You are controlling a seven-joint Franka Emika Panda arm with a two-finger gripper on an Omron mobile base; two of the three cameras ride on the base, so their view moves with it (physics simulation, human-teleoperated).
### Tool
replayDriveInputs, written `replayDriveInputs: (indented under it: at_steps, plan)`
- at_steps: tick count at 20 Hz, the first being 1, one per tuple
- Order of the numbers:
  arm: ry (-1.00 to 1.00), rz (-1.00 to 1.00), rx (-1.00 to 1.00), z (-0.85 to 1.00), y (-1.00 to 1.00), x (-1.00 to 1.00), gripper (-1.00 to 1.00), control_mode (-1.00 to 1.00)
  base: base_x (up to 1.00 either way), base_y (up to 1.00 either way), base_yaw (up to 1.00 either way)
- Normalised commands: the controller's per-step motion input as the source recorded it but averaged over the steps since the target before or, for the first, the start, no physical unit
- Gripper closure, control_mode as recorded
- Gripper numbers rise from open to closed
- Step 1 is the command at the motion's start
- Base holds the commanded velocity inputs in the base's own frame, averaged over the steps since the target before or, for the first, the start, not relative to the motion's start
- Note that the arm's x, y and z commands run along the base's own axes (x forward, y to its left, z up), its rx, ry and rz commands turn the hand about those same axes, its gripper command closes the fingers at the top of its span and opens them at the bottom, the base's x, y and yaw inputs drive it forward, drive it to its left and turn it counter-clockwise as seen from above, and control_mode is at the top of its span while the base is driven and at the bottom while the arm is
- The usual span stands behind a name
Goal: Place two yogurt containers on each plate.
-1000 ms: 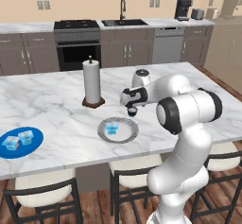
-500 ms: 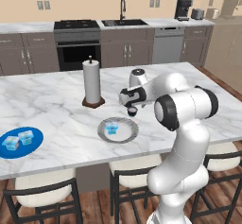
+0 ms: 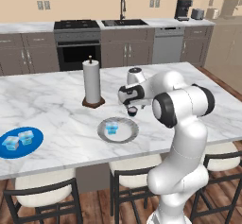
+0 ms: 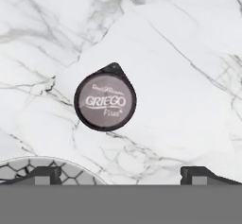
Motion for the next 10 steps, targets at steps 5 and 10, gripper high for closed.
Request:
replayDriveInputs:
  at_steps: [5,10]
  plan:
    - [0.06,-0.05,0.00,-0.10,0.00,0.01,-1.00,-1.00,0.00,0.00,0.00]
    - [0.07,-0.03,0.00,-0.14,0.00,0.07,-1.00,-1.00,0.00,0.00,0.00]
